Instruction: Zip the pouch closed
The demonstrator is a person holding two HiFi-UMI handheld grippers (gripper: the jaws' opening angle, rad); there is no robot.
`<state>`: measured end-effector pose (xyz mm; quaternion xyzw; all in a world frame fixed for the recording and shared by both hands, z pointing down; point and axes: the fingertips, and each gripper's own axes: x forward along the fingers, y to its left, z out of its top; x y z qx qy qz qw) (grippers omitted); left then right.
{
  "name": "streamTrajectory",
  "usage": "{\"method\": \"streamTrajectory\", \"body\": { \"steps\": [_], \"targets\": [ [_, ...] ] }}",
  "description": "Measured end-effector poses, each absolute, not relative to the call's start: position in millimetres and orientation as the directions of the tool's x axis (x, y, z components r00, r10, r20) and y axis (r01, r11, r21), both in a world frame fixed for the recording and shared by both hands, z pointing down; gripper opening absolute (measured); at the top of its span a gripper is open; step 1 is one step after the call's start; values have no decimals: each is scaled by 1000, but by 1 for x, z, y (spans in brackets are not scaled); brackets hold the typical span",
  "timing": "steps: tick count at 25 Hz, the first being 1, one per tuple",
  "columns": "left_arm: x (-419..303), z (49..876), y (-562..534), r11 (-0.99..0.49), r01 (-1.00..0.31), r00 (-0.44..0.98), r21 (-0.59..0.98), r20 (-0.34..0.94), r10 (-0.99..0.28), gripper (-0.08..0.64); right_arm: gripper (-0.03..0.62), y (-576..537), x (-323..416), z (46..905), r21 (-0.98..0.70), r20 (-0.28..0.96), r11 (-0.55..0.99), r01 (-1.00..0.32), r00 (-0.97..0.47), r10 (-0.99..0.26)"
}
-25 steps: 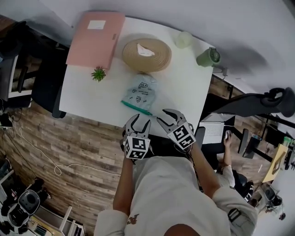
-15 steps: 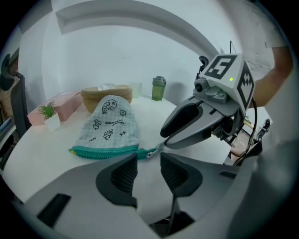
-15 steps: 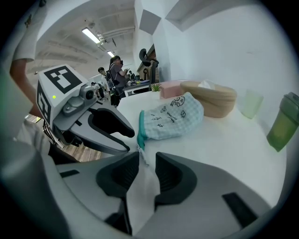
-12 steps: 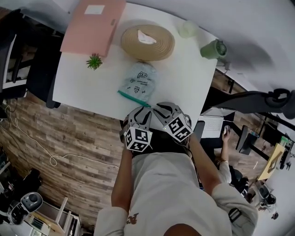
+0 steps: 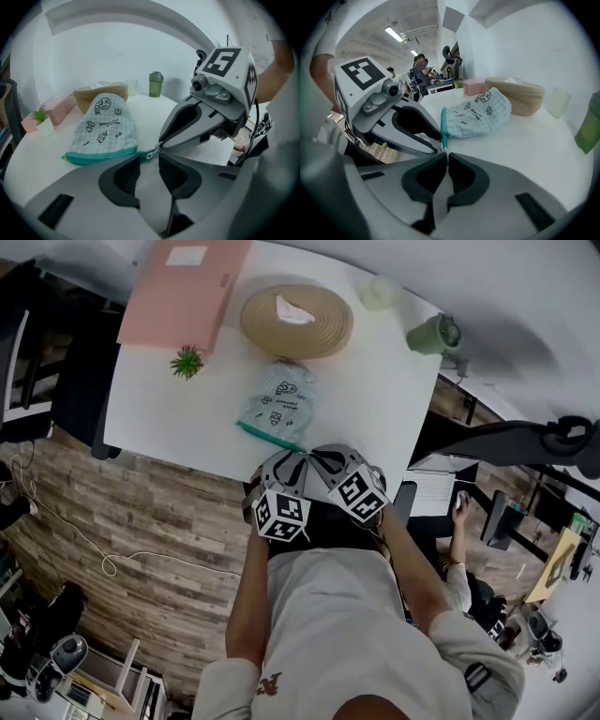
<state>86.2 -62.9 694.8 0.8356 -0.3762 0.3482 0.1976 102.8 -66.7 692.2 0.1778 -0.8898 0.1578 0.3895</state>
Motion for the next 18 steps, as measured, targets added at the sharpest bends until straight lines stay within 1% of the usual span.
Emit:
{"method": "streamTrajectory", "body": {
  "steps": [2, 4, 9, 13, 16, 18],
  "targets": [
    [86, 695, -64, -645, -762, 470, 55, 733, -492, 107, 17, -67, 103, 692, -143, 749, 887, -438, -634, -192],
    [86, 694, -63, -648, -760, 472, 53, 731, -493, 78, 17, -67, 104, 693, -143, 750, 887, -438, -633, -192],
    [96, 693, -55, -680, -728, 518, 90, 722, -459, 80, 17, -67, 105, 694, -147, 745, 883, -446, -637, -198],
    [107, 692, -44, -714, -691, 551, 110, 720, -422, 63, 17, -66, 103, 695, -160, 735, 879, -449, -649, -198],
    [104, 691, -47, -699, -713, 513, 62, 726, -458, 66, 18, -65, 104, 694, -152, 734, 881, -448, -648, -203],
    [96, 691, -53, -669, -743, 476, 35, 730, -490, 105, 18, -66, 105, 693, -139, 740, 883, -448, -640, -209]
  ]
}}
